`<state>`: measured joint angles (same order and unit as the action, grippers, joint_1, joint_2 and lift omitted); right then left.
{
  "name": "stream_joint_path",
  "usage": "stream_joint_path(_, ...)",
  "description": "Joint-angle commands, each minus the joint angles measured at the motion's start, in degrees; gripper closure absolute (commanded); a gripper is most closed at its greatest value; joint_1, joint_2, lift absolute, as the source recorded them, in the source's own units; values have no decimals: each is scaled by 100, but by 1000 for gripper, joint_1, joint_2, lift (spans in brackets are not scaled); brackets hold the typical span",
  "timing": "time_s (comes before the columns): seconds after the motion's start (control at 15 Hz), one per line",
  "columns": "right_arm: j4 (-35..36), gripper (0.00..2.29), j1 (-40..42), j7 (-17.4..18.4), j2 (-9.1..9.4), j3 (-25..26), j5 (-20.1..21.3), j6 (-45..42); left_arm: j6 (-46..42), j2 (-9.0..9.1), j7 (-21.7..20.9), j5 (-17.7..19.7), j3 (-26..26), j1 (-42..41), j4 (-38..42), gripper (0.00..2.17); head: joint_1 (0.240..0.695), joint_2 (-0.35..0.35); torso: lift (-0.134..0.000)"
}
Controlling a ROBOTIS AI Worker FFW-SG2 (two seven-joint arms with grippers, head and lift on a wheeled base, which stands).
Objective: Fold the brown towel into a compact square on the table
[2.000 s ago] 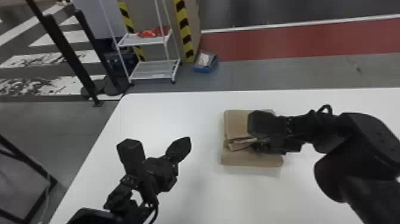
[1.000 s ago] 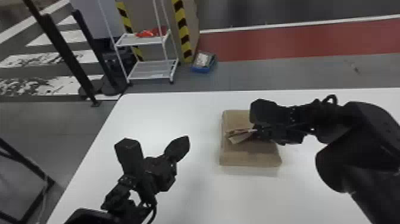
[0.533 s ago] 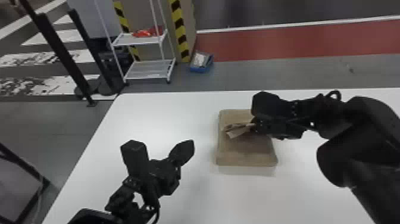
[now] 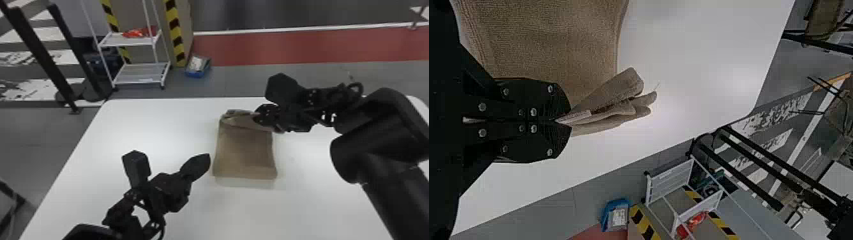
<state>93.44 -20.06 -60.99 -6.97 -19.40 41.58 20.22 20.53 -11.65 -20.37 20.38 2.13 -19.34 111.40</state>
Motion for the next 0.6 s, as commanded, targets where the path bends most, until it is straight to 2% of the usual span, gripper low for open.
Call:
stream_joint_path(0.0, 34, 1511, 19, 34, 47, 16, -62, -22, 0, 5, -2, 19, 156, 105, -153, 2064, 695, 118, -123)
stream_joint_path(0.53, 25, 1507, 2, 34, 47, -2, -177, -162, 229, 5, 7, -43, 516, 141, -241, 2061, 695, 95, -123)
